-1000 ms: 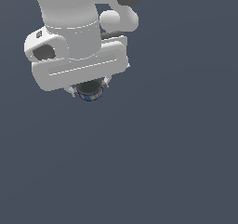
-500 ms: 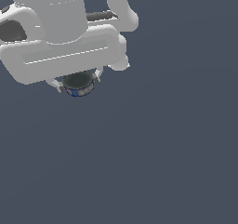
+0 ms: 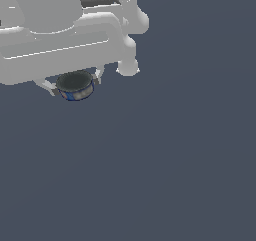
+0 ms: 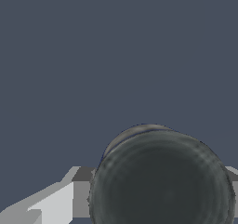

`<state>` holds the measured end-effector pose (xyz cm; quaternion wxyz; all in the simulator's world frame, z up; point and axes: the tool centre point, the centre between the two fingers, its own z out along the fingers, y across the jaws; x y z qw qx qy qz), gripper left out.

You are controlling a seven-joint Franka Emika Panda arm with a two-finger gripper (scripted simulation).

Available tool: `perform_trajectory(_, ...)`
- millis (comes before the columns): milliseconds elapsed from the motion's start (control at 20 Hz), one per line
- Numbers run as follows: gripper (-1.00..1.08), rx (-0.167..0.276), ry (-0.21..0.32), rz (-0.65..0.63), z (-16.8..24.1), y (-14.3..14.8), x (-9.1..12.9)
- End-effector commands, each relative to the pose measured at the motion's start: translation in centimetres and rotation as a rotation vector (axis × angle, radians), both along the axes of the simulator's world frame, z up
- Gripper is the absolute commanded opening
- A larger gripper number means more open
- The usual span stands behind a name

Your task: Pick up the object and move it to a goal position.

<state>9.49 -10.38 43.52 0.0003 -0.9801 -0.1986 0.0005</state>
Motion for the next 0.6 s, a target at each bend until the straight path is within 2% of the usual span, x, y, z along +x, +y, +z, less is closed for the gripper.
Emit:
perform_trajectory(0, -1.00, 0.000, -0.001, 0.000, 0.38, -0.13, 0.18)
perform_trajectory(550, -1.00, 0.000, -0.001, 0.000, 0.84, -0.32, 0.46)
